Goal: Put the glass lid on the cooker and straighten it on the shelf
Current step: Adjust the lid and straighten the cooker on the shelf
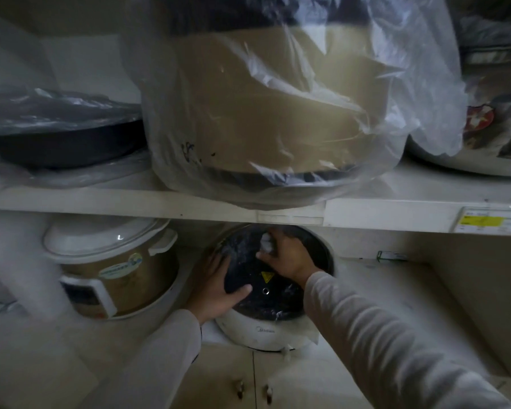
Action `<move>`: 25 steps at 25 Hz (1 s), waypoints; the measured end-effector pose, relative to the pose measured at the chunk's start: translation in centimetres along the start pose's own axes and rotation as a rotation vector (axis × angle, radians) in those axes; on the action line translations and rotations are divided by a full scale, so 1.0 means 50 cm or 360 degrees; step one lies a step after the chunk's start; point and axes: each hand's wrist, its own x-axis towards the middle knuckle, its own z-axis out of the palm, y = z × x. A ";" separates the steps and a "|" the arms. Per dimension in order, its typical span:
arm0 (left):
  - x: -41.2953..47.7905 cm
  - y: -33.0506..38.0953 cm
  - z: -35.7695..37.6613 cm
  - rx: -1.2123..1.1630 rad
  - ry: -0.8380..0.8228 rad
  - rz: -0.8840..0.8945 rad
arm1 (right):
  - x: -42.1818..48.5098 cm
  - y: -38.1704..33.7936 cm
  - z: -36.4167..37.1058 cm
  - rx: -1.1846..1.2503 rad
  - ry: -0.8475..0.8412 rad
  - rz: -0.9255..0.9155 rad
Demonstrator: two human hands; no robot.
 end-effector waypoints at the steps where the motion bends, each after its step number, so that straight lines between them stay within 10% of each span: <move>1: -0.010 0.000 0.002 0.0055 -0.0032 0.0001 | 0.004 0.000 -0.001 -0.0034 0.0042 0.0005; 25: -0.041 0.018 -0.003 0.0057 -0.0115 -0.0074 | 0.004 0.019 0.016 -0.0041 0.0123 -0.0104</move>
